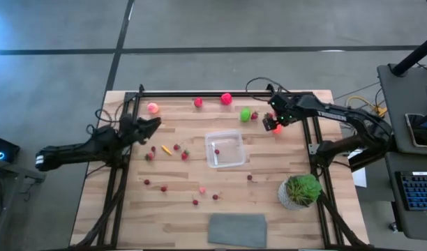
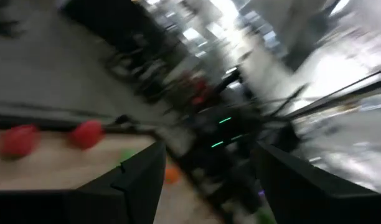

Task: Pick and placing Produce into tupperware
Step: Put the yellow peach into the transparent container

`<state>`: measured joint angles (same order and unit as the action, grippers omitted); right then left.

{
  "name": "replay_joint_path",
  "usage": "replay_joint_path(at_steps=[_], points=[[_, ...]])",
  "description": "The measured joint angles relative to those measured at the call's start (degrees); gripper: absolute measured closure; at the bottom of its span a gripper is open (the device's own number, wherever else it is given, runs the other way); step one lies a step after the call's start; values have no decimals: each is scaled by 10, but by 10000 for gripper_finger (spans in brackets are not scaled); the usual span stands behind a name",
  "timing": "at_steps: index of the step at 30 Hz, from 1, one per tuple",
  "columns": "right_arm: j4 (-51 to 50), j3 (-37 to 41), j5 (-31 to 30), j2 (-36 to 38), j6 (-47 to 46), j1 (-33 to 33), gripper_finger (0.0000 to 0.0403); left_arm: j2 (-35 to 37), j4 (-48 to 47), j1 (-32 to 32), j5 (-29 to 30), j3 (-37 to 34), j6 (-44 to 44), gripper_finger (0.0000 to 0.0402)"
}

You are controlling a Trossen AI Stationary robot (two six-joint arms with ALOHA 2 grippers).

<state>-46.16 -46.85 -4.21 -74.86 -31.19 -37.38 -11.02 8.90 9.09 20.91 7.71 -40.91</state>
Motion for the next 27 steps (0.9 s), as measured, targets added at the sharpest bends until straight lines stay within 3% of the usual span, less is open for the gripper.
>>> replay_joint_path(at_steps=[6, 9, 11, 13, 15, 17, 19, 27], points=[[-4, -17, -34, 60, -27, 3, 108, -104, -245, 0, 138, 154, 162, 194], [-21, -18, -45, 74, -29, 3, 103, -168, -385, 8, 212, 223, 173, 207], [-38, -18, -49, 77, -23, 3, 100, -205, -469, 18, 217, 261, 170, 209], [-53, -18, -49, 77, -20, 3, 97, -237, -531, 29, 213, 297, 154, 210], [-60, -18, -49, 75, -20, 3, 95, -269, -600, 48, 201, 334, 72, 210], [-60, -18, -49, 73, -20, 3, 91, -317, -636, 82, 170, 368, 4, 210], [-59, -17, -49, 73, -20, 3, 87, -352, -657, 122, 128, 397, -9, 210], [-60, -17, -49, 74, -17, 3, 78, -524, -708, 273, -35, 508, 160, 210]])
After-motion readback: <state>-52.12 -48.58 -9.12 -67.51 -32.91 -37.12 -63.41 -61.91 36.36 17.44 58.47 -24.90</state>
